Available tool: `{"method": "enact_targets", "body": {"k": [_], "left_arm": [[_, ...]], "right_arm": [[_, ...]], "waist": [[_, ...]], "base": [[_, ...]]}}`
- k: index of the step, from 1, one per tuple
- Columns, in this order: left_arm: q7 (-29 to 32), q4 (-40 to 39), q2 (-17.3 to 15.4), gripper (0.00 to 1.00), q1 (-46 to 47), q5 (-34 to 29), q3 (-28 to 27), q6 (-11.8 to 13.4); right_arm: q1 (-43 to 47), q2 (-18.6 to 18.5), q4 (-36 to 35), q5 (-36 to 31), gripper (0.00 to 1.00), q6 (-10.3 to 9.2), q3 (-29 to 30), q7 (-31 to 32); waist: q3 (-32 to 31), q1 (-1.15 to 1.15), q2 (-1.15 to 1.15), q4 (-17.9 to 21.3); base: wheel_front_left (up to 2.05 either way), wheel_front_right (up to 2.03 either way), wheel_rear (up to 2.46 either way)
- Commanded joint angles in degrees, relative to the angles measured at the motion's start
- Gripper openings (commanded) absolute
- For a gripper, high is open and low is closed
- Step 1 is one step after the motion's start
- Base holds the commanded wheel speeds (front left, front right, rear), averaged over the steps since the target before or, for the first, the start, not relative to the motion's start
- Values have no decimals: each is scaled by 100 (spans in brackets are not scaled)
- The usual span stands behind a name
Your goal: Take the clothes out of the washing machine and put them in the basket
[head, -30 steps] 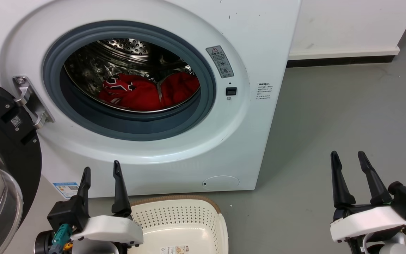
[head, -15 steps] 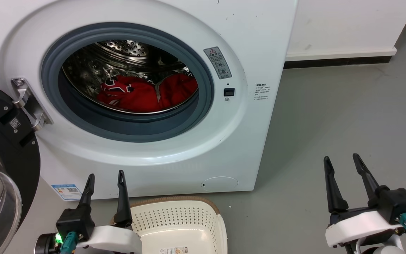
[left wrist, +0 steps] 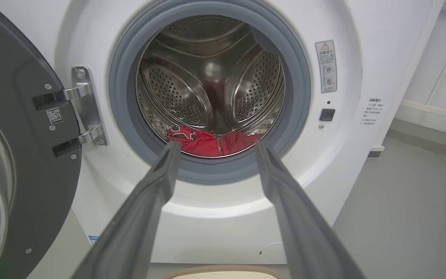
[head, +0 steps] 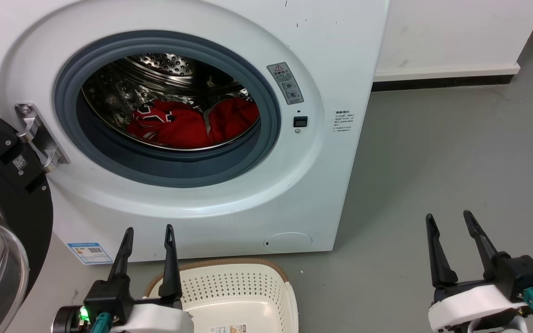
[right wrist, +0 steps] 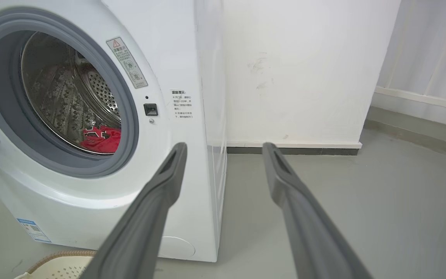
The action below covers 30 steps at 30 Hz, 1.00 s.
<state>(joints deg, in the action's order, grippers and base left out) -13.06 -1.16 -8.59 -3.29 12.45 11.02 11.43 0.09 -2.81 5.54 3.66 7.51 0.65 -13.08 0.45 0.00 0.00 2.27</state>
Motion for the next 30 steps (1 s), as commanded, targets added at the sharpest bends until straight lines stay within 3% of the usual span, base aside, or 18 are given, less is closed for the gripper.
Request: {"method": "enact_targets", "body": {"k": [1,10,18,30], "left_arm": [[-42,-47,2,100,-66,-38,-37,-37],[-133,-87,260,100,-153,-532,-397,-625],[-230,-11,401,100,-211,-1010,-547,-878],[-223,68,502,100,-191,-1029,-723,-1069]], "right_arm": [[60,-10,-5,-32,100,-3,10,-39],[43,-8,112,-242,100,-4,-5,-130],[42,-9,119,-507,100,-4,5,-225],[8,-7,157,-264,100,-4,32,-215]], "waist": [[1,0,0,-2],[11,0,0,9],[-1,0,0,15],[-12,0,0,3]], "base": [[0,0,0],[0,0,0],[0,0,0],[0,0,0]]}}
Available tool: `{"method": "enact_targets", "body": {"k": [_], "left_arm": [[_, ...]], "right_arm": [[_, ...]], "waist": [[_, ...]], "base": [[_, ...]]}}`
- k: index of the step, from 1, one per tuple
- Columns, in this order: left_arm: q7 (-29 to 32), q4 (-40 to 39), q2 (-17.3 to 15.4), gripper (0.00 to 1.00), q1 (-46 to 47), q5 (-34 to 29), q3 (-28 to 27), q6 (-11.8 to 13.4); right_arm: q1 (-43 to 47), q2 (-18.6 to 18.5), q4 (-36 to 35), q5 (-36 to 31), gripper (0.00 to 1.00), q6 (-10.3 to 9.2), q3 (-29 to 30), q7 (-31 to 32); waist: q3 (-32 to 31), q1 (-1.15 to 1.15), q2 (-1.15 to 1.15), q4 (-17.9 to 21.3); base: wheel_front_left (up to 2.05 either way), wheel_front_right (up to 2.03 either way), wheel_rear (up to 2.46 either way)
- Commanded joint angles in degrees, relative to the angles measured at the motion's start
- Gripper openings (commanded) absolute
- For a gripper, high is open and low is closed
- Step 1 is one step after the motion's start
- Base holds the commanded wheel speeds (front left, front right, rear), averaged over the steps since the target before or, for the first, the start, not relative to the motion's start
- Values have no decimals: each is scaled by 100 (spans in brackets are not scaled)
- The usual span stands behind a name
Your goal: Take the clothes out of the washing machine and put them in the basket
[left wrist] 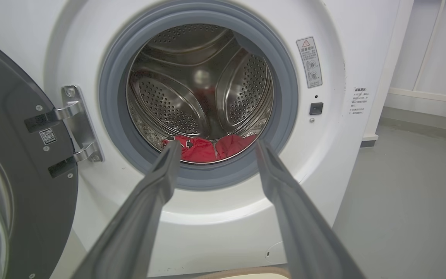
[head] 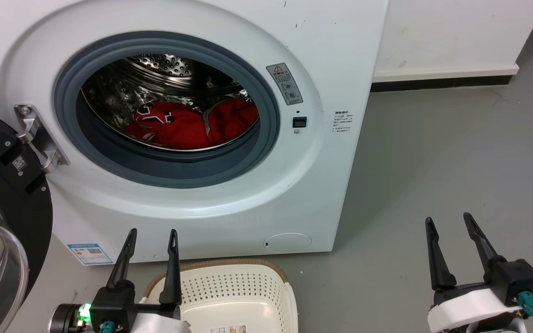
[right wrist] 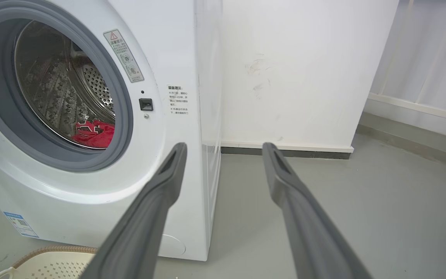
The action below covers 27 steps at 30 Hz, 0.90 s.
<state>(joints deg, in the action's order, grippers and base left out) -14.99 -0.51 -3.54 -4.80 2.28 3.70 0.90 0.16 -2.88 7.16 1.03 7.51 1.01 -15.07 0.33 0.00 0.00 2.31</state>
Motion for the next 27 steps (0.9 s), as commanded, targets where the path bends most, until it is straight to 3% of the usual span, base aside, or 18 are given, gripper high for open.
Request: {"method": "enact_targets", "body": {"k": [1,15,21,27], "left_arm": [[-30,3,4,100,-33,-21,0,-23],[-24,-36,33,100,73,-145,-140,-64],[-24,236,-423,100,967,-337,-278,-138],[-24,831,-1197,100,2361,-410,-463,-374]], "right_arm": [[-5,1,-7,3,100,-4,-5,-16],[-184,1,-137,90,100,-4,-17,-16],[-673,4,-388,238,100,-4,106,-15],[-1113,4,-548,376,100,-4,40,-15]], "waist": [[1,0,0,-5],[342,0,0,157],[1660,0,0,493],[2817,0,0,822]], "base": [[0,0,0],[0,0,0],[0,0,0],[0,0,0]]}}
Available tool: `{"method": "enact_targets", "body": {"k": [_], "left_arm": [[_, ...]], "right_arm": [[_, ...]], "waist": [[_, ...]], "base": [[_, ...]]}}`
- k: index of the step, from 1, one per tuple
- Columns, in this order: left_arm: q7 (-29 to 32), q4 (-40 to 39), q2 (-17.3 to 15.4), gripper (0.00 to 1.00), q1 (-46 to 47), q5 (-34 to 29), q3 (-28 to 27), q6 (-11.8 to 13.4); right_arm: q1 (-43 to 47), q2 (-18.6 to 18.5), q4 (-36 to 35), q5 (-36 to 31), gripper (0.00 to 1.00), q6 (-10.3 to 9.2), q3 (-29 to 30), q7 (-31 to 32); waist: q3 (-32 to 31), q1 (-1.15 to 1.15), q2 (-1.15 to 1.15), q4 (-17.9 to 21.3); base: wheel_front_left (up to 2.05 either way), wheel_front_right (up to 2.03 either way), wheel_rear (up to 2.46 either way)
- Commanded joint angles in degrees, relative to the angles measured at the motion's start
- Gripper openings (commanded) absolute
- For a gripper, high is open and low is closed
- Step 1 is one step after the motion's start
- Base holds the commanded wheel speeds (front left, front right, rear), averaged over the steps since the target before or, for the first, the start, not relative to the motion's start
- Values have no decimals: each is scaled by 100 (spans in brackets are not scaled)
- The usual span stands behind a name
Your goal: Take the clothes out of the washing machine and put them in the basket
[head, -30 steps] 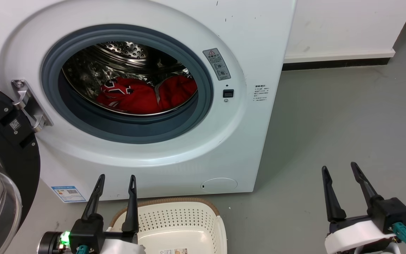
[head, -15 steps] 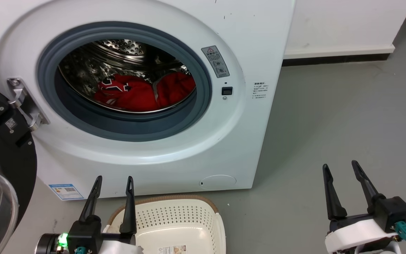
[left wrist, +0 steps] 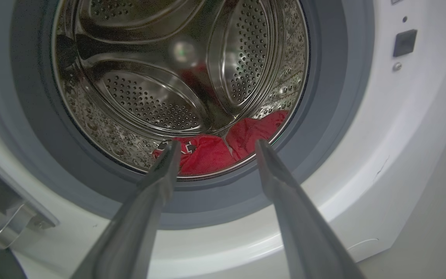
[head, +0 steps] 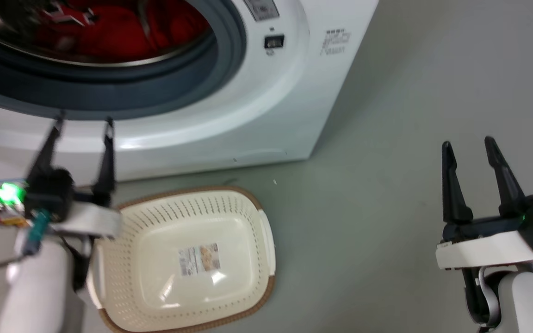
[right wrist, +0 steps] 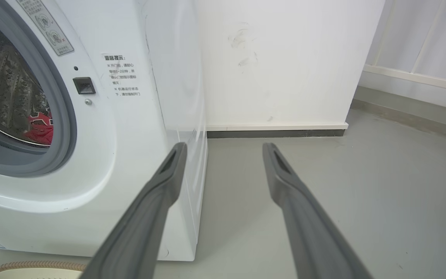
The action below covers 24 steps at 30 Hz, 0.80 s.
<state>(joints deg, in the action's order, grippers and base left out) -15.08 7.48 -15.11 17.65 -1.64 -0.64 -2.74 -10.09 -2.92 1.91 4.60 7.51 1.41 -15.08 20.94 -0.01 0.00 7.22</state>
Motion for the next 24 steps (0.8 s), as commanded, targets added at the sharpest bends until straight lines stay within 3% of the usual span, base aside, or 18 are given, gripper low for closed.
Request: {"method": "enact_targets", "body": {"k": [1,7,8,11,15,24], "left_arm": [[-14,228,-180,100,390,-14,-93,-24],[766,1486,-947,100,2442,35,-177,-273],[766,1486,-947,100,2442,35,-177,-273],[1462,1911,-1370,100,3511,-62,30,-379],[2516,2413,-1824,100,4790,-174,610,-456],[4363,3467,-2683,100,7003,608,2304,-463]], "right_arm": [[-138,8,-72,62,100,-4,-38,-14],[-358,9,-175,193,100,-4,-156,-15],[-358,9,-175,193,100,-4,-156,-15],[-460,9,-255,192,100,-5,-301,-14],[-554,10,-420,302,100,-4,-408,-15],[-525,9,-677,489,100,-5,-867,-15]], "waist": [[931,1,0,385],[1687,1,0,670],[1687,1,0,670],[2037,1,0,836],[2373,1,0,1021],[2868,1,0,1455]], "base": [[0,0,0],[0,0,0],[0,0,0],[0,0,0],[0,0,0],[0,0,0]]}}
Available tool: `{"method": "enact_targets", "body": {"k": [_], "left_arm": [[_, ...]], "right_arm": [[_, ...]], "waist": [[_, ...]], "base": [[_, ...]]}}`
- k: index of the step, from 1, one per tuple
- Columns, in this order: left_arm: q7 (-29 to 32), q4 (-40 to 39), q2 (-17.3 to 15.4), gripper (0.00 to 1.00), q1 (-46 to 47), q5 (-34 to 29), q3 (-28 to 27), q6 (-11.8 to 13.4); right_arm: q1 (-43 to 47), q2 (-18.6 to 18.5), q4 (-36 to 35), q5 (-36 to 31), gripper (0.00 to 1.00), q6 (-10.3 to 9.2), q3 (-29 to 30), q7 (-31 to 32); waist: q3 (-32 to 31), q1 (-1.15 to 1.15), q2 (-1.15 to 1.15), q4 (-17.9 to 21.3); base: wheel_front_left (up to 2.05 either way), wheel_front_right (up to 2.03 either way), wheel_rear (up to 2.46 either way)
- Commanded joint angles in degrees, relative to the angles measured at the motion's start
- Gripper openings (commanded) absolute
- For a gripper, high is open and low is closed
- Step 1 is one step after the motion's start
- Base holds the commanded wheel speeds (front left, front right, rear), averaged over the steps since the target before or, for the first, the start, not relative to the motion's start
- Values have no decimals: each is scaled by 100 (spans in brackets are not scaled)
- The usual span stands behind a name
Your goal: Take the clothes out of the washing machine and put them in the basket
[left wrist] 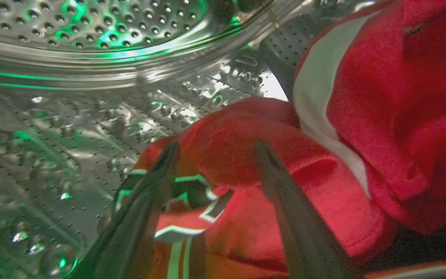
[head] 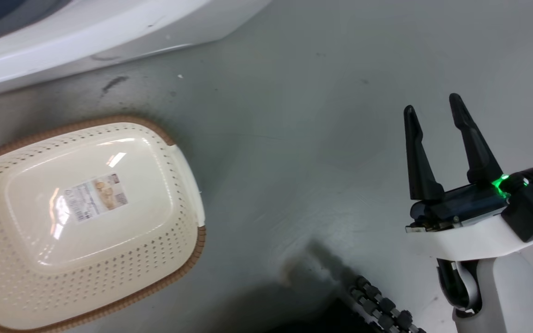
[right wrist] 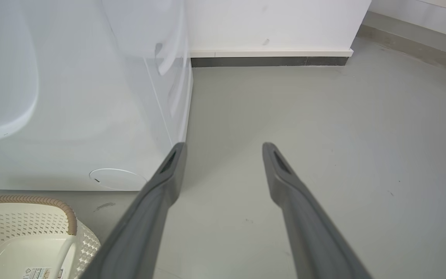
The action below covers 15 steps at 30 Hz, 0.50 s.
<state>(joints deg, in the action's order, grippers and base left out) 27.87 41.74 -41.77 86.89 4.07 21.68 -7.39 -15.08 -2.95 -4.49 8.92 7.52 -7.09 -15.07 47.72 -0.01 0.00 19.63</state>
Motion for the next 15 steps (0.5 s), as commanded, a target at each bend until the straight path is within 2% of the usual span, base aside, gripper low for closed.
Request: {"method": "enact_targets", "body": {"k": [1,3,9,15], "left_arm": [[240,104,-125,100,265,136,216,3],[553,215,-344,100,606,335,464,2],[1334,429,-696,100,1165,914,1082,1],[1417,667,-806,100,1146,1290,1262,1]], "right_arm": [[-4,12,-58,88,100,-6,-66,-16],[45,13,-75,128,100,-6,-170,-16],[165,14,-88,206,100,-6,-237,-15],[133,12,-69,226,100,-6,-250,-15]], "waist": [[223,1,0,267],[287,1,0,382],[424,1,0,485],[513,1,0,474]], "base": [[0,0,0],[0,0,0],[0,0,0],[0,0,0]]}}
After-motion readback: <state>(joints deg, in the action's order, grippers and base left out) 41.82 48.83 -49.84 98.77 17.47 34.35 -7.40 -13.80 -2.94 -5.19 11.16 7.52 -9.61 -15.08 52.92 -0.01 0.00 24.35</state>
